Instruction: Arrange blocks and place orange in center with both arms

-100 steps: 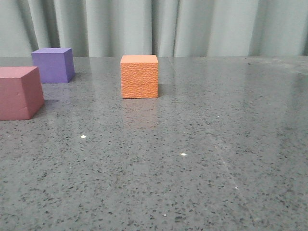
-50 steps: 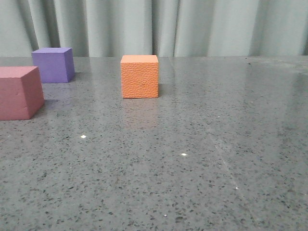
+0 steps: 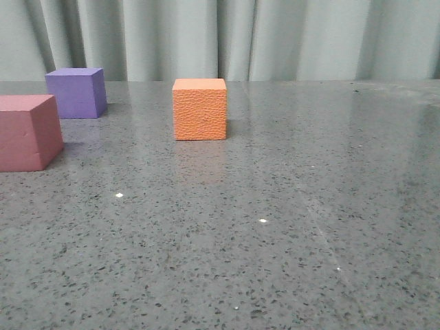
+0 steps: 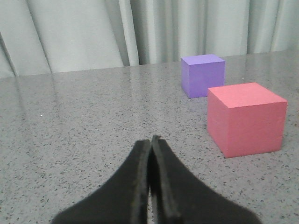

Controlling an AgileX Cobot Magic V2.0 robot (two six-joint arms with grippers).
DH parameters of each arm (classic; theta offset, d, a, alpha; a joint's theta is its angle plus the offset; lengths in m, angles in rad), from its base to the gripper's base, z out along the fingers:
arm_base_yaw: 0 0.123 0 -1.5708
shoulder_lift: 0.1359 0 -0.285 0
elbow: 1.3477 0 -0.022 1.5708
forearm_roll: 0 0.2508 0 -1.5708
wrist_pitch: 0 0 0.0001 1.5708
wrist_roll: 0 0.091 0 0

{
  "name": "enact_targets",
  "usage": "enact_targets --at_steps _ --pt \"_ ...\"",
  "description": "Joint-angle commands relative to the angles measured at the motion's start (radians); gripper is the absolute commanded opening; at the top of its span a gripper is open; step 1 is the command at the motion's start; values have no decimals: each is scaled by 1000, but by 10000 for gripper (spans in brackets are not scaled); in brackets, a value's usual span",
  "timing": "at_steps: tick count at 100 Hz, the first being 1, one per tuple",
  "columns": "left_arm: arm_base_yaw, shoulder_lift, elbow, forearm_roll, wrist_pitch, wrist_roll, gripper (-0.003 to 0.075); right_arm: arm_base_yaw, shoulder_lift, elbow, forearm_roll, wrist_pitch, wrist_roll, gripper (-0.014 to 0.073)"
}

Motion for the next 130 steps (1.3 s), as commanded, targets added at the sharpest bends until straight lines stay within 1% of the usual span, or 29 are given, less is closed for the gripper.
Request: enact_targets --at_steps 1,51,62,73,86,94,101,110,115,130 --pt "1 -34 53 -6 -83 -4 -19 -8 -24 -13 1 -84 -9 -67" --pt "1 -34 53 -6 -83 -4 -19 -8 -24 -13 1 -84 -9 -67" --pt "1 -34 53 -6 -118 -4 -19 -8 -24 -13 1 -84 -9 -67" --pt "1 -34 43 -107 -130 -25 -19 -8 -24 -13 1 -84 -9 -67" --pt "1 -34 -16 -120 -118 -25 -19 -8 -24 -13 1 -84 -9 -67" --pt "1 -19 -76 -159 -105 -25 -19 -8 -24 -13 1 -84 -9 -67" --pt "1 12 -148 -193 -59 -25 -19 -8 -24 -13 1 -84 -9 -67" --pt "1 75 -261 -204 41 -25 -19 -8 -24 -13 1 -84 -9 -67" --pt "1 133 -327 -204 100 -25 -19 -8 -24 -13 1 -84 -9 -67" --pt "1 339 -545 -280 299 -25 -19 -8 -24 -13 1 -84 -9 -67"
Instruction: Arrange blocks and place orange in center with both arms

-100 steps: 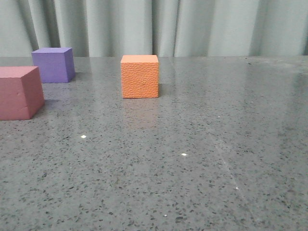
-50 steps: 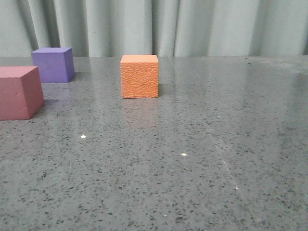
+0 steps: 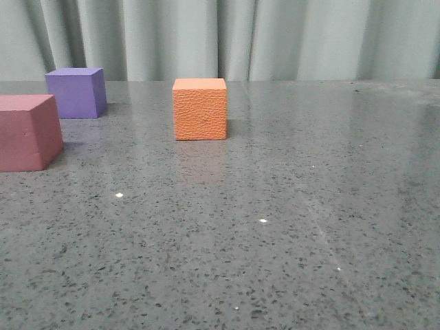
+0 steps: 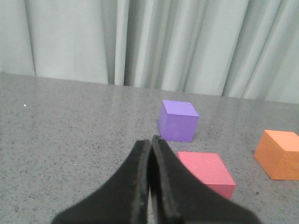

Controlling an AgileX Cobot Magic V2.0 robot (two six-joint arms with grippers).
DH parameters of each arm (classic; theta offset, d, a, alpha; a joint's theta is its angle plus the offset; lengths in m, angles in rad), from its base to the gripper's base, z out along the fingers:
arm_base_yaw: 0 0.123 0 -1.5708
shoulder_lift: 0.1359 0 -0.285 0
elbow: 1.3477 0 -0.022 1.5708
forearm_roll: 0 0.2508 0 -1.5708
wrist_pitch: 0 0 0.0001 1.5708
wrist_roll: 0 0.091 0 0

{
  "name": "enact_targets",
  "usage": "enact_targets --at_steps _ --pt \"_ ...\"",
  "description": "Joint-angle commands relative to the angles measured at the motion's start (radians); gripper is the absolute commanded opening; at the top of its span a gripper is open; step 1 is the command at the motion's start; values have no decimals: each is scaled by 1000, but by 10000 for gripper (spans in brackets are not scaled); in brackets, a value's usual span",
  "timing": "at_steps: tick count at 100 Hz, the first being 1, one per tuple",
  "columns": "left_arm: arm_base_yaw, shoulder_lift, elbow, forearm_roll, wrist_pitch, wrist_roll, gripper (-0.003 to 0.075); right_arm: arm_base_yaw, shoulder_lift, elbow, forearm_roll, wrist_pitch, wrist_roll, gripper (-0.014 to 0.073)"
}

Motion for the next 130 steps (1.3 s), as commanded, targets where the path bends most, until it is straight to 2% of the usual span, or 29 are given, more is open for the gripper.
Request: enact_targets --at_steps 1,16,35,73,81,88,96,102,108,114,119,130 --pt "1 132 -155 -54 64 -8 -19 -8 -24 -13 1 -84 -8 -67" --pt "1 345 -360 -59 230 13 -19 -8 -24 -13 1 -84 -8 -67" --pt "1 529 -531 -59 245 17 -19 -8 -24 -13 1 -84 -8 -67" --pt "1 652 -574 -60 234 17 -18 -8 -24 -13 1 -84 -8 -67" --pt "-1 657 -574 -63 238 17 3 -8 -24 -13 1 -84 -8 -67" --pt "-1 657 -574 -63 238 19 86 -8 -24 -13 1 -84 -8 -67" --pt "-1 657 -574 -63 236 23 248 -8 -24 -13 1 -84 -8 -67" --pt "-1 657 -574 -63 232 25 441 -8 -24 -13 1 -84 -8 -67" --pt "-1 657 -574 -63 228 25 590 -8 -24 -13 1 -84 -8 -67" --pt "-1 657 -574 -63 228 25 701 -8 -24 -13 1 -84 -8 -67" --pt "-1 657 -574 -63 228 25 714 -8 -24 -13 1 -84 -8 -67" --pt "-1 657 -589 -65 247 25 660 -8 -24 -13 1 -84 -8 -67"
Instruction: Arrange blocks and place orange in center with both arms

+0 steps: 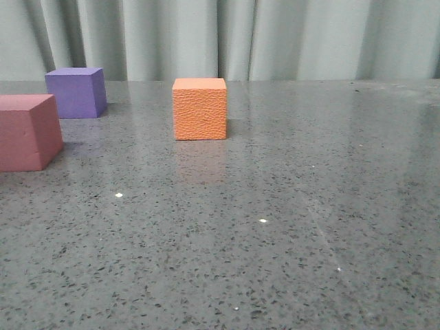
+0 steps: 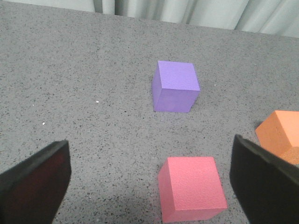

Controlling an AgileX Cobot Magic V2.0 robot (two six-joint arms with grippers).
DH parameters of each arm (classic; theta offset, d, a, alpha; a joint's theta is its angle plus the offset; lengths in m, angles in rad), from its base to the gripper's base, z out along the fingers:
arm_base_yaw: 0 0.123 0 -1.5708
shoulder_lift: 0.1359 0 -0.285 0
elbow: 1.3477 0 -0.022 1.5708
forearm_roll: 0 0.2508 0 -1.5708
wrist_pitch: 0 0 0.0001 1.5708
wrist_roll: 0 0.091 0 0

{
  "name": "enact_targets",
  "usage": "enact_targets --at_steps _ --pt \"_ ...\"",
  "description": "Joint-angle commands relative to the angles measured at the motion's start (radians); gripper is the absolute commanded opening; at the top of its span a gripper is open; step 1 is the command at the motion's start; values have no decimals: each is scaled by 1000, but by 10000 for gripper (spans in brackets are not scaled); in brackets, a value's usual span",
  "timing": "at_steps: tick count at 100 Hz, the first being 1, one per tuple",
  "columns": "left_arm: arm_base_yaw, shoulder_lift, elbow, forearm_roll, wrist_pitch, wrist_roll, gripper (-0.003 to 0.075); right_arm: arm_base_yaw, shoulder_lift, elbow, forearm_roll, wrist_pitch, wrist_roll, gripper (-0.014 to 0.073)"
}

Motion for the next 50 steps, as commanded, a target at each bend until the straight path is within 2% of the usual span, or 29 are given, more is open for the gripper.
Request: enact_targets --at_steps 1,11,23,39,50 --pt "-1 -5 -55 -18 -49 1 658 -8 -24 -13 1 -84 -8 -67" --pt "-26 -5 -89 -24 -22 1 650 -8 -24 -13 1 -84 -8 -67" --pt "-106 16 -130 -24 -24 -9 649 -8 -24 -13 1 -84 -8 -67" --pt "-251 124 -186 -22 -34 -69 648 -8 -24 -13 1 -84 -8 -67" --pt "-373 229 -216 66 -91 -174 634 -8 -24 -13 1 -84 -8 -67"
